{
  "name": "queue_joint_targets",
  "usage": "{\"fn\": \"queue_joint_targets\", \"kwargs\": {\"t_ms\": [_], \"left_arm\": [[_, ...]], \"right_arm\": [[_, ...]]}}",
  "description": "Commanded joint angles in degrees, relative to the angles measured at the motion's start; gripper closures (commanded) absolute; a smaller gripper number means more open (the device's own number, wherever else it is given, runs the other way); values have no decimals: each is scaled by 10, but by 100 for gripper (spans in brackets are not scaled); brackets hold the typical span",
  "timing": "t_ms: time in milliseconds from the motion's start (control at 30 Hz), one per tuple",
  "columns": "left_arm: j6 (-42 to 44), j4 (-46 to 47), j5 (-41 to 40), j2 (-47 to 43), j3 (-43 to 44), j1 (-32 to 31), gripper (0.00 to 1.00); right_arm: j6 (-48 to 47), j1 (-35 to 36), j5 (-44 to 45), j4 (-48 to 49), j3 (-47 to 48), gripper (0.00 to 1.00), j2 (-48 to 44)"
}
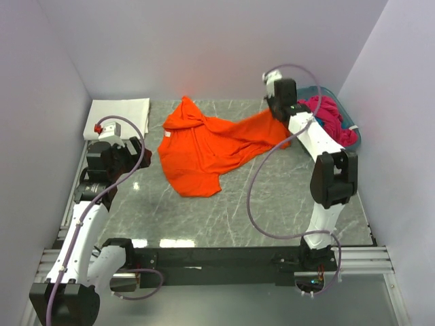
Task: Fold and stack the t-shirts
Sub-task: Flatten the tshirt out
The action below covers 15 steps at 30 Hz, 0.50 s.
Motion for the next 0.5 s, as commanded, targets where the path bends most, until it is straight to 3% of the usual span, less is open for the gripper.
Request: {"fn": "queue_joint_targets", "kwargs": {"t_ms": [0,33,67,133,267,300,367,400,467], "left_arm": [[10,13,7,-3,7,0,8],[10,14,7,-5,6,0,8],[10,16,7,-7,5,-1,8],[10,17,9,-8,5,-1,8],[15,25,51,-4,2,-1,8],[16,32,82,-2,0,-1,7],[18,35,115,9,0,-1,8],[18,37,136,14,1,-1,9],[17,35,140,26,3,-2,9]], "right_arm": [[122,-1,255,162,113,97,83],[142,0,272,138,195,78,105],[147,0,288,88,232,41,142],[139,0,290,76,251,22,150],[68,0,184,94,99,14,33],[22,0,39,71,39,14,6],[-43,-1,-108,12,-33,17,-75],[-125,-1,-288,-18,-90,21,-101],[-220,2,-444,-126,-137,25,-153]]}}
